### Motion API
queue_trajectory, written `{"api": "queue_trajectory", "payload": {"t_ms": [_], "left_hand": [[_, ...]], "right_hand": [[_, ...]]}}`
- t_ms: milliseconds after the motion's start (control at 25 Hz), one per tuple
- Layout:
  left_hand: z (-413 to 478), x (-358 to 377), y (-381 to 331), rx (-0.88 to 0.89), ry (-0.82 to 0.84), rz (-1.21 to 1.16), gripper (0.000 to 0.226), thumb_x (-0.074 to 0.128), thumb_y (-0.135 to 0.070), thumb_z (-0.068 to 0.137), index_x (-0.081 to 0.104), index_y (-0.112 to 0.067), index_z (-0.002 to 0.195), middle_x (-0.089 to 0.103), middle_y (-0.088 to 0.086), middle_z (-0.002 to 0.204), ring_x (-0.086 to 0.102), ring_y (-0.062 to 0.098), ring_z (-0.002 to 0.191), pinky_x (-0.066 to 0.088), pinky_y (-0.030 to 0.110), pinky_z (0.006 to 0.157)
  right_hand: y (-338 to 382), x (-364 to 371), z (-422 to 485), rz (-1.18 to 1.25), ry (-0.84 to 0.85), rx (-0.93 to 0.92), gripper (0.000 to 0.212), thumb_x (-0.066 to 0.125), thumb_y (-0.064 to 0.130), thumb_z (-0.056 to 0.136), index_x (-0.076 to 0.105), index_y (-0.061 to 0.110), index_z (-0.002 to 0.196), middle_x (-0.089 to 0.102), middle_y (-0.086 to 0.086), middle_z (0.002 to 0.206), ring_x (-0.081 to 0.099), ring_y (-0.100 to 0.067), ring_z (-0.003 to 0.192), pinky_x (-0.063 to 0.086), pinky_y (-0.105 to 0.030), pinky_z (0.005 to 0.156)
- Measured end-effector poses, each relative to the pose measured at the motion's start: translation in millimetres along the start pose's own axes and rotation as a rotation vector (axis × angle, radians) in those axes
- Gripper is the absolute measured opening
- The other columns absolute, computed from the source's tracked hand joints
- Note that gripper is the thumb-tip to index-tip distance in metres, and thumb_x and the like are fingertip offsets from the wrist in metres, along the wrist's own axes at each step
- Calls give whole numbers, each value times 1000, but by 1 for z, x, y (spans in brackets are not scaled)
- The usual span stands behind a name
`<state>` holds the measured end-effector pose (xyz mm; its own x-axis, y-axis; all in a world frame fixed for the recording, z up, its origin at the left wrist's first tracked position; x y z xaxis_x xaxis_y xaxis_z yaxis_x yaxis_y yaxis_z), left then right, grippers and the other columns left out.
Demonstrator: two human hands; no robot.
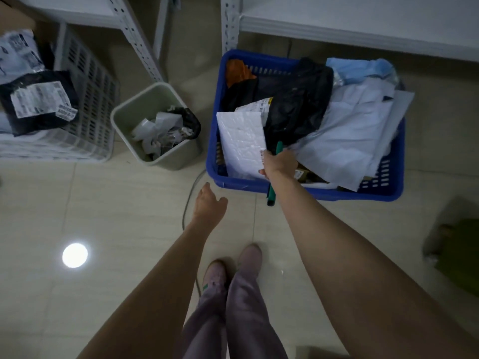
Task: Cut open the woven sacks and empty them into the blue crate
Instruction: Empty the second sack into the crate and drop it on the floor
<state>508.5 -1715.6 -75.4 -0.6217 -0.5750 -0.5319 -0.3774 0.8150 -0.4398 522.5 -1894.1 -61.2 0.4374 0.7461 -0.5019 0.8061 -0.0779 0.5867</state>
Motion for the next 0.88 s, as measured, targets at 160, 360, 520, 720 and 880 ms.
{"api": "queue_trajectory", "payload": {"t_ms": [160,360,520,720,880], "left_hand": [[-51,-9,-32,30,47,-4,55,51,-13,91,30,-4,141,39,12,144,42,27,128,34,31,100],[-117,-7,-74,94,117,-19,48,50,-13,93,35,-5,138,44,13,140,45,29,124,36,33,98],[-177,-3,-100,189,202,22,45,49,-14,94,36,-2,136,44,15,138,45,32,123,37,32,93],[-234,10,-95,166,258,-23,45,52,-12,91,41,-1,132,50,18,132,50,35,119,41,40,101],[-258,26,-99,150,281,132,44,51,-16,90,43,-2,131,52,20,129,51,35,118,43,42,100]], "right_hand": [[-7,-45,-58,17,49,4,15,55,21,94,50,9,101,58,-9,87,60,-21,57,55,-32,55],[-19,-124,-128,120,71,126,34,45,14,95,41,0,125,58,-17,84,53,-6,32,34,-16,31],[-35,-189,-175,342,-72,232,20,43,17,99,47,-1,107,64,-18,93,58,-15,39,52,-28,46],[-72,-230,-227,646,-121,384,16,41,15,101,44,-1,102,60,-20,86,60,-27,50,59,-40,57],[-102,-259,-247,858,-106,428,17,40,17,101,44,2,109,61,-19,78,62,-29,53,52,-33,41]]}}
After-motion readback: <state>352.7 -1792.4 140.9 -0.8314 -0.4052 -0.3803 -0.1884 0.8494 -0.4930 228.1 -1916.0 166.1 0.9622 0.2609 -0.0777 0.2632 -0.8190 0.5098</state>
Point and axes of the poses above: each hand's wrist, its own z-axis towards the middle knuckle, its own x-axis out of the palm, y = z × x, the point moved 3 cm from there along z, towards the middle knuckle
